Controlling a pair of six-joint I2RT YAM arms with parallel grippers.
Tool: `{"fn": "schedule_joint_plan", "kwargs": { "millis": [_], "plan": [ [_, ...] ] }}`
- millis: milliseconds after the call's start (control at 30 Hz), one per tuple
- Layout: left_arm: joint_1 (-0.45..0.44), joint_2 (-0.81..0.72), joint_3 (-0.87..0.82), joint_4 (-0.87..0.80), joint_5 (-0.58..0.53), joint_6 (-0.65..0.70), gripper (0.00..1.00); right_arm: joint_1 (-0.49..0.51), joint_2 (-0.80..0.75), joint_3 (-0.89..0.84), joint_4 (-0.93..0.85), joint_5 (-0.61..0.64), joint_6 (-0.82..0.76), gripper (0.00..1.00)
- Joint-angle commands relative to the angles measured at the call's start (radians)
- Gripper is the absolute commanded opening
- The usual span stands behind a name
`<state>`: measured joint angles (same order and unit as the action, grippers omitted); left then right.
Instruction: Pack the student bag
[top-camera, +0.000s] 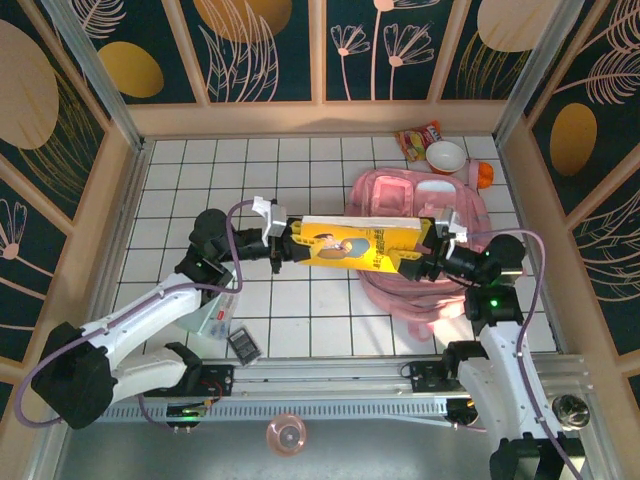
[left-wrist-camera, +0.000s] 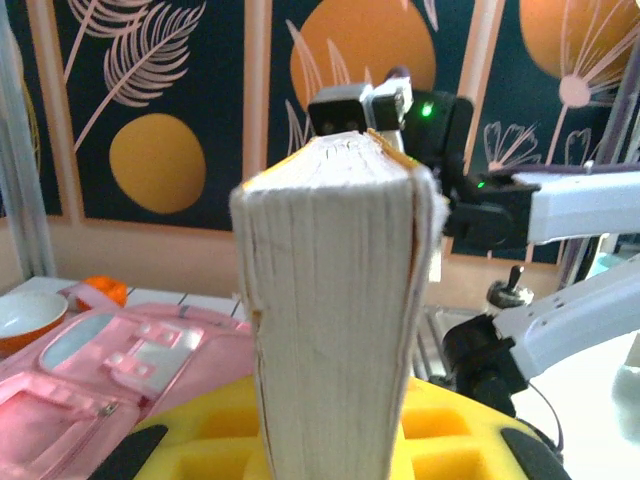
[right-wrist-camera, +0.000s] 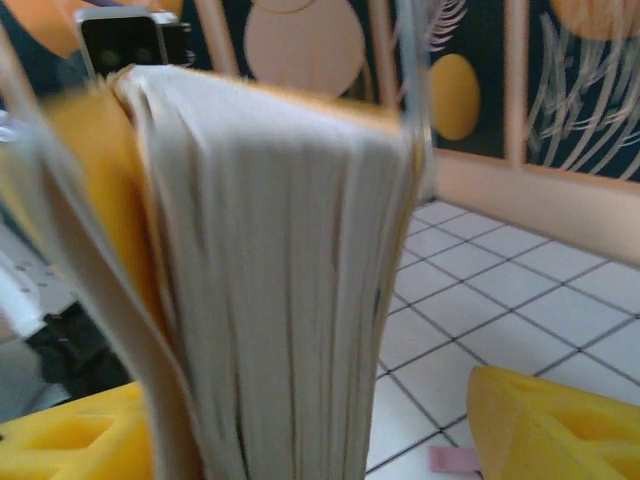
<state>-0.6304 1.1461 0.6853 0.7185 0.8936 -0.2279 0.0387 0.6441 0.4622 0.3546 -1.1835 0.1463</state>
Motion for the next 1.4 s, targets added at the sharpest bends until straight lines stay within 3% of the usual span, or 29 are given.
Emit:
{"fn": "schedule_joint_plan", "kwargs": {
  "millis": [0,200,267,300,367,433,500,633,700,767,933,1200,1367],
  "plan": [
    [0.004,0.021,0.053,0.213,0.038,-0.096,0.00,-0.001,0.045,0.016,0.119,-0.160,0.119,0.66],
    [0.002,0.100,0.093,0.172,0.053,-0.087,0.10,0.018,0.083,0.104,0.020,-0.214,0.060,0.42],
    [-0.005,0.125,0.111,0.143,0.055,-0.066,0.11,0.019,0.100,0.128,-0.002,-0.234,0.055,0.20],
    [-0.008,0.136,0.123,0.111,0.044,-0.043,0.14,0.018,0.111,0.145,-0.029,-0.232,0.048,0.01],
    [-0.012,0.148,0.153,0.008,-0.008,0.023,0.34,0.001,0.125,0.193,-0.132,-0.175,0.024,0.00],
    [-0.016,0.150,0.193,-0.129,-0.157,0.099,0.64,-0.054,0.126,0.230,-0.217,-0.076,0.028,0.00],
    [-0.017,0.149,0.215,-0.197,-0.261,0.173,0.72,-0.125,0.108,0.244,-0.238,0.058,0.108,0.00],
    [-0.066,0.168,0.248,-0.316,-0.428,0.390,0.77,-0.230,0.074,0.289,-0.365,0.419,0.243,0.00],
    [-0.115,0.219,0.281,-0.425,-0.477,0.530,0.78,-0.249,0.080,0.348,-0.514,0.641,0.275,0.00],
    [-0.174,0.286,0.354,-0.524,-0.524,0.645,0.79,-0.251,0.084,0.390,-0.611,0.780,0.291,0.00],
    [-0.319,0.483,0.465,-0.611,-0.645,0.837,0.86,-0.250,0.058,0.398,-0.670,0.923,0.297,0.00],
    [-0.429,0.769,0.677,-0.691,-0.688,0.960,0.88,-0.250,0.031,0.384,-0.705,0.923,0.311,0.00],
    [-0.460,0.896,0.766,-0.695,-0.779,0.962,0.89,-0.250,0.028,0.371,-0.712,0.905,0.314,0.00]
  ]
}}
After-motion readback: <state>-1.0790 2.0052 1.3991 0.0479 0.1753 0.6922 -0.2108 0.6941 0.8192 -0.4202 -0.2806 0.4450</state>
